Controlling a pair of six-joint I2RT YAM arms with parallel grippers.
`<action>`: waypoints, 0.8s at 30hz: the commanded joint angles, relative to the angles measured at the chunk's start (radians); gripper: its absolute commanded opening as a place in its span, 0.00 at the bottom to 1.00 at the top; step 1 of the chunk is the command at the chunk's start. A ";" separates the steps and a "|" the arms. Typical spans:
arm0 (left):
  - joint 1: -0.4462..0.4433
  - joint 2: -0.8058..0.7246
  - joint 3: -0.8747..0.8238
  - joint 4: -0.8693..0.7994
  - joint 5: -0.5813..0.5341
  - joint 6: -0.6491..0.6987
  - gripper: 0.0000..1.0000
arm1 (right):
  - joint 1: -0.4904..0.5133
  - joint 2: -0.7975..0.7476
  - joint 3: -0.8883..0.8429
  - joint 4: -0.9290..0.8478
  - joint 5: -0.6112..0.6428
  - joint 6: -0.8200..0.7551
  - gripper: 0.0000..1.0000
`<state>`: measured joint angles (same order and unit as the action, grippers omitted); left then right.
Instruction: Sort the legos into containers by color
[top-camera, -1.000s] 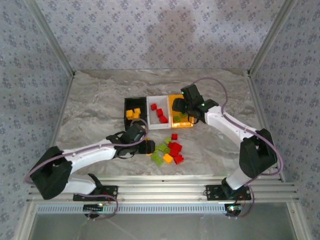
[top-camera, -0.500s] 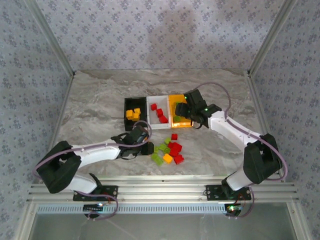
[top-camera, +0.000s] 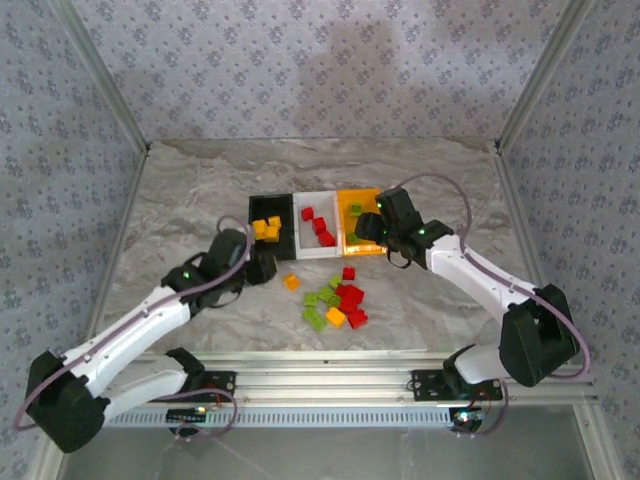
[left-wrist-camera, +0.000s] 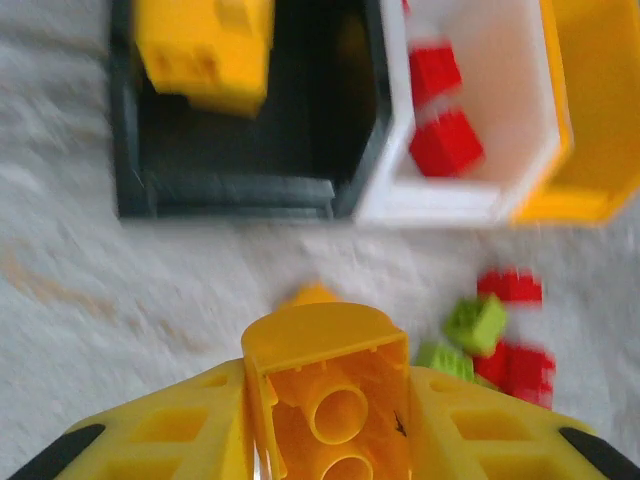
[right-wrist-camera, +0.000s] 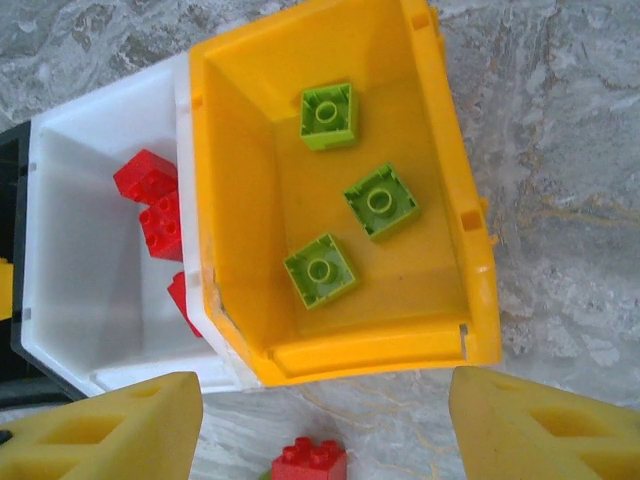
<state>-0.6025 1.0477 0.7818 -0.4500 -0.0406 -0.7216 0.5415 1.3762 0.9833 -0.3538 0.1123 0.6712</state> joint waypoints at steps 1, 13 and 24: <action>0.073 0.145 0.117 0.002 0.018 0.093 0.35 | 0.014 -0.034 -0.031 -0.005 -0.004 0.024 0.68; 0.153 0.660 0.494 0.042 0.009 0.166 0.36 | 0.085 -0.151 -0.165 -0.036 -0.058 0.017 0.69; 0.127 0.594 0.581 0.033 0.083 0.142 0.82 | 0.229 -0.134 -0.279 -0.014 -0.121 0.031 0.73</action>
<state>-0.4534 1.7519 1.3289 -0.4091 0.0044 -0.5735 0.7418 1.2274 0.7242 -0.3660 0.0097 0.6880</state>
